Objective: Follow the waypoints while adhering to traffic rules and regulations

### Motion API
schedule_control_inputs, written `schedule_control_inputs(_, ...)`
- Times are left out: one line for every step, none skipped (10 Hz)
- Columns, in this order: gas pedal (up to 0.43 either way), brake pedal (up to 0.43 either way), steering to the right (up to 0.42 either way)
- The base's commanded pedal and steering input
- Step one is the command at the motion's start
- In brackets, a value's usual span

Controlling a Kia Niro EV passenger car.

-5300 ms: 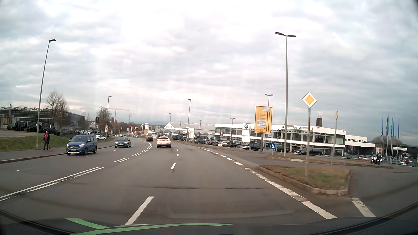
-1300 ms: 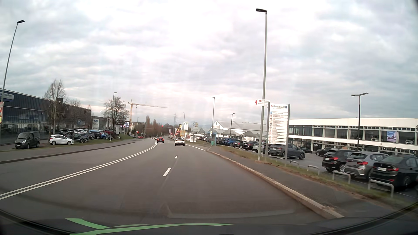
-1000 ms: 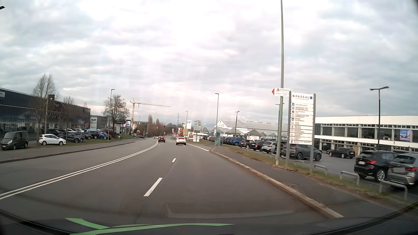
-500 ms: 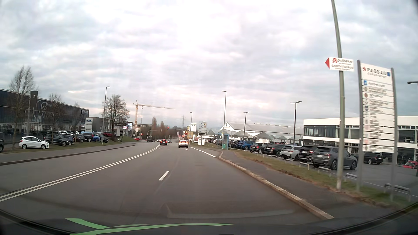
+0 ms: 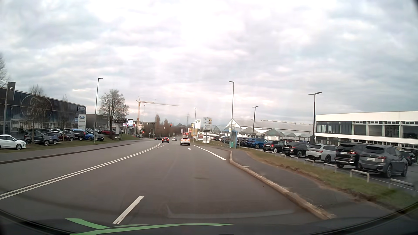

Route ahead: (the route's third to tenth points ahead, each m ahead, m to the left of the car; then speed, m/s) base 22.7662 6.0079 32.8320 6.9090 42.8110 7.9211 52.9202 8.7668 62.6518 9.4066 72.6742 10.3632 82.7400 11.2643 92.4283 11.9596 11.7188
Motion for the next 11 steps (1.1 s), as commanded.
schedule_control_inputs(0.000, 0.000, -0.013)
schedule_control_inputs(0.000, 0.000, -0.012)
schedule_control_inputs(0.000, 0.000, -0.012)
schedule_control_inputs(0.000, 0.000, -0.012)
schedule_control_inputs(0.000, 0.000, -0.012)
schedule_control_inputs(0.000, 0.000, -0.012)
schedule_control_inputs(0.000, 0.000, -0.012)
schedule_control_inputs(0.000, 0.000, -0.012)
schedule_control_inputs(0.000, 0.000, -0.012)
schedule_control_inputs(0.000, 0.000, -0.012)
schedule_control_inputs(0.000, 0.000, -0.012)
